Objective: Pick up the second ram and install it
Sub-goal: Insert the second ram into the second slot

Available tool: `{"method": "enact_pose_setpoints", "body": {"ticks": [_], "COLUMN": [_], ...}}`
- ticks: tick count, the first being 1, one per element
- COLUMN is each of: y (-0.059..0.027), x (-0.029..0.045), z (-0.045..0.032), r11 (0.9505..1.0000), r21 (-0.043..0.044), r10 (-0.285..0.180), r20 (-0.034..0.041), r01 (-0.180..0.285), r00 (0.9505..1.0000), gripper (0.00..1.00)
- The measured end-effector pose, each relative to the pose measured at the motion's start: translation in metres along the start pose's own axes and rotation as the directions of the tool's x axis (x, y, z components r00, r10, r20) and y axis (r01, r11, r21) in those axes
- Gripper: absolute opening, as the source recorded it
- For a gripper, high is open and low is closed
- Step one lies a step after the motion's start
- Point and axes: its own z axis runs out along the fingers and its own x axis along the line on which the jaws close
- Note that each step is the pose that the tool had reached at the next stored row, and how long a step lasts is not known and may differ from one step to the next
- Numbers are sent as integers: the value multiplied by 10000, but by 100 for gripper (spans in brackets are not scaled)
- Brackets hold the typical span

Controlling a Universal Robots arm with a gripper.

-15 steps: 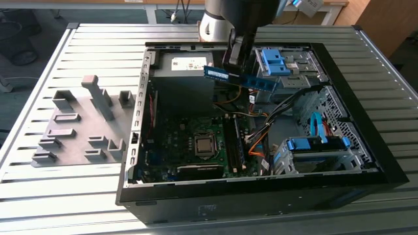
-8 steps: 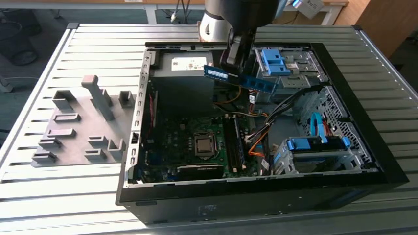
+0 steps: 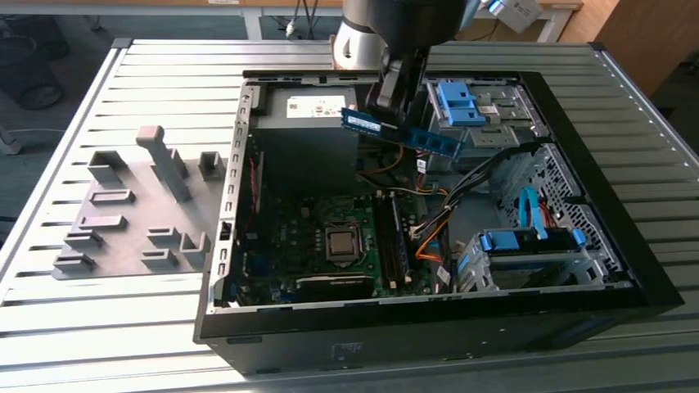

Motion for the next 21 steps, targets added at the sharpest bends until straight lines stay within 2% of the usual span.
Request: {"method": "enact_pose_setpoints", "body": {"ticks": [21], "y": [1], "x": [1], "z": [6], "r11": [9977], "r21": [8], "r10": [682], "r20": [3], "r01": [-682], "r00": [9977], "gripper": [14]}}
